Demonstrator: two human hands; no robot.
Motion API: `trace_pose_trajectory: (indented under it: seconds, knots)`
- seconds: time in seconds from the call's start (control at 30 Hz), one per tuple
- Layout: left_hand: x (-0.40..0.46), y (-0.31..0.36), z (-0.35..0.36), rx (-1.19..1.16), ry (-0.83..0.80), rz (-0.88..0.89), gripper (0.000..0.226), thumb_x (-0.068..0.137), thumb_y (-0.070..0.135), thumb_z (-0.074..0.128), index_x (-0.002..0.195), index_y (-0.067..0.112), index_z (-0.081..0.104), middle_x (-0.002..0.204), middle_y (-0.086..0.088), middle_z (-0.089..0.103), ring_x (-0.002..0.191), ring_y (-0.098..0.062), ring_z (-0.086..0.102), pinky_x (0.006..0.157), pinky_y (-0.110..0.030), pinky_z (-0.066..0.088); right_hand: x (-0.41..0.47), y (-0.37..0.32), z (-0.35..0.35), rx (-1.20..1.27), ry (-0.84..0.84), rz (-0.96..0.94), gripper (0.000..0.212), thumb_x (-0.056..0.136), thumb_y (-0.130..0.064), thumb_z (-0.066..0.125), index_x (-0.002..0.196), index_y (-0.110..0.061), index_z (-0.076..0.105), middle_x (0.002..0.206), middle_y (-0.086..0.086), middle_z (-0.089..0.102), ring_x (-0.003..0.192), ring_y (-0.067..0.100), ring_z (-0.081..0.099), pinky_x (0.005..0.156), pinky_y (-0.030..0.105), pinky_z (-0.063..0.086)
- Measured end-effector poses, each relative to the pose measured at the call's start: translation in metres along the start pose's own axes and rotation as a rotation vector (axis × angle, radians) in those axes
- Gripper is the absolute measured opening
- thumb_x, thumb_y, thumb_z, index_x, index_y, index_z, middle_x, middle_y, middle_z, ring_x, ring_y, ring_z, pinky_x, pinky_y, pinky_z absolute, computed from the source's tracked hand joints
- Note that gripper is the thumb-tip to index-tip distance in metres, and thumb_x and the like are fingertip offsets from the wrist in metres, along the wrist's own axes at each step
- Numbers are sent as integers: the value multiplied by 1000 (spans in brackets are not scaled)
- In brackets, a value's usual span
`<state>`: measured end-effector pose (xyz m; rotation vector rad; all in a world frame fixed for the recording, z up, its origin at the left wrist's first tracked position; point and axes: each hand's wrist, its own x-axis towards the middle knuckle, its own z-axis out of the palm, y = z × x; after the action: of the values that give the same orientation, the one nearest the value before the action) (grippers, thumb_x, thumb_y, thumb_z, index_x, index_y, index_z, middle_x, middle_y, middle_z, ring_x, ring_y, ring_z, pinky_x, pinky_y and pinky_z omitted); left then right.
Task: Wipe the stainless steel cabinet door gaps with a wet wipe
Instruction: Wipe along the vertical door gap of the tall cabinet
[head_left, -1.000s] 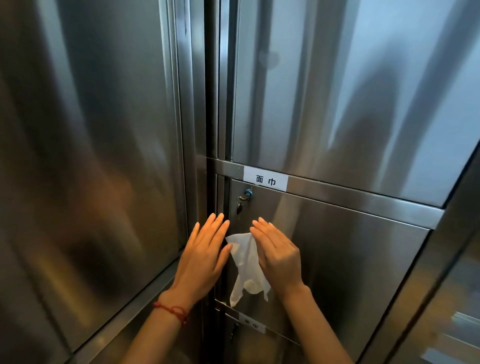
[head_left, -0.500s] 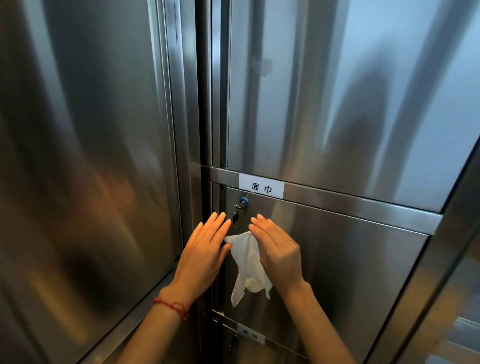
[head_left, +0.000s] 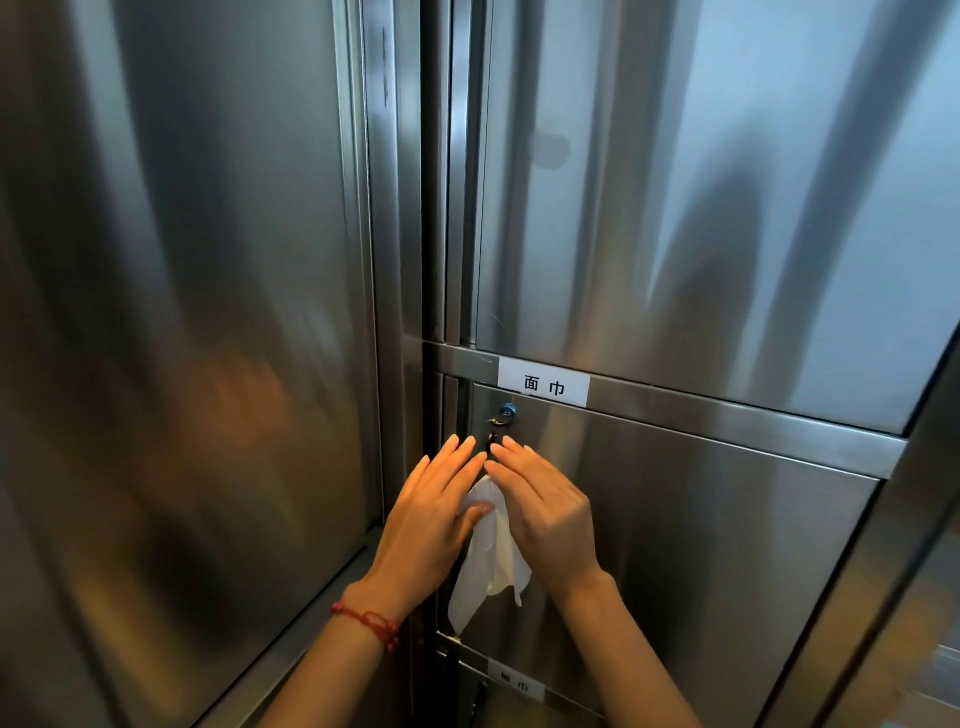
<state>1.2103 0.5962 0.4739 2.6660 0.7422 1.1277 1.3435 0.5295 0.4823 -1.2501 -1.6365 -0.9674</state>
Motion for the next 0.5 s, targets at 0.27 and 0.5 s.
trace_pose_trajectory:
  seconds: [0.27,0.5]
  knots:
    - [3,2,1,-150,64,-45,50,91,19,58,133,29,33,141,15,23,135,-1,12,113,-24,5,1,-7,7,-12,35,-49,27,68,-14,76,92,-1,74,95,13,73,92,24,70,87,33,49]
    - [10,-1,4,-129,100,-55,26,90,15,58,115,13,66,143,4,37,136,-5,18,115,-29,11,-5,0,15,-5,39,-38,18,81,-12,71,96,-2,74,100,11,72,99,22,67,91,33,48]
